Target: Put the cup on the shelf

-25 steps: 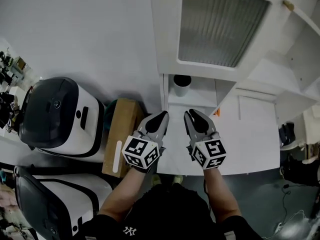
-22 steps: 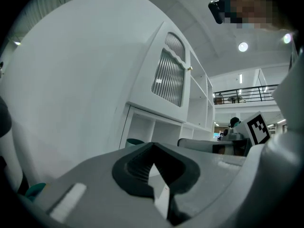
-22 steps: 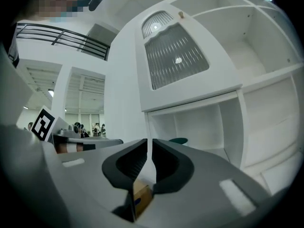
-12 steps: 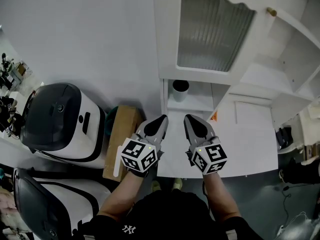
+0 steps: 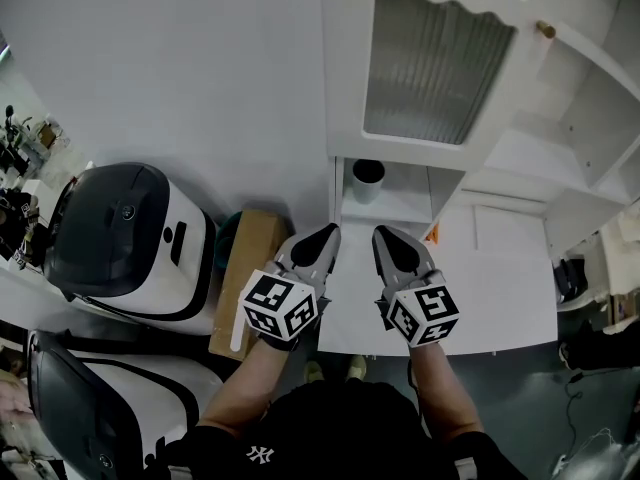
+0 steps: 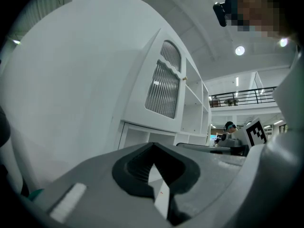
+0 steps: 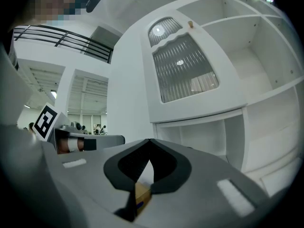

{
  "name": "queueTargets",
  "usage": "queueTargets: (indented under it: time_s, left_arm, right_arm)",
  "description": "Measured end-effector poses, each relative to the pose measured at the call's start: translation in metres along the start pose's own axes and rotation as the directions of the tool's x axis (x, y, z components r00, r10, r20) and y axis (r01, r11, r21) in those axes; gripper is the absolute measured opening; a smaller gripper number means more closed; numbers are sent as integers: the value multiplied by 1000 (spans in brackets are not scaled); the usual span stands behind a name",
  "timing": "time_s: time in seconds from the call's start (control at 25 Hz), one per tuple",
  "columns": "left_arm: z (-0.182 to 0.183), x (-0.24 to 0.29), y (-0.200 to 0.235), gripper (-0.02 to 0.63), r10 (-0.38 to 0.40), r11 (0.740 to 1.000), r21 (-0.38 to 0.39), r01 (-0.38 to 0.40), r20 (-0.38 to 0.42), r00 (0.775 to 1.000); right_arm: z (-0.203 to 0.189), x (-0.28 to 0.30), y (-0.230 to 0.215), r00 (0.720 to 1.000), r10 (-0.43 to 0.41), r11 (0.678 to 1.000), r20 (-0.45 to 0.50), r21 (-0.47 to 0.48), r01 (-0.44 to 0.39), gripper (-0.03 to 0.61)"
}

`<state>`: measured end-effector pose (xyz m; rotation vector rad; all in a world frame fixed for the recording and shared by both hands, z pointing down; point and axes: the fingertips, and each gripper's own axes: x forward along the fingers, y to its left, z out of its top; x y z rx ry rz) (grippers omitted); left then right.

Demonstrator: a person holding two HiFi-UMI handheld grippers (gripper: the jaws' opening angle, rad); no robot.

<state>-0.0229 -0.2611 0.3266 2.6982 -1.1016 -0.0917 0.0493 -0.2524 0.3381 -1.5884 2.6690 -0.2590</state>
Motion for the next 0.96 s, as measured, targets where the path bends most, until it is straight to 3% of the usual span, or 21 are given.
queueTargets:
  time_s: [0.96]
  left_arm:
    - [-8, -5, 2, 2, 21, 1000, 1, -21, -1, 1000]
  right_arm:
    - [-8, -2, 6, 1000, 6, 999, -25, -42, -7, 21]
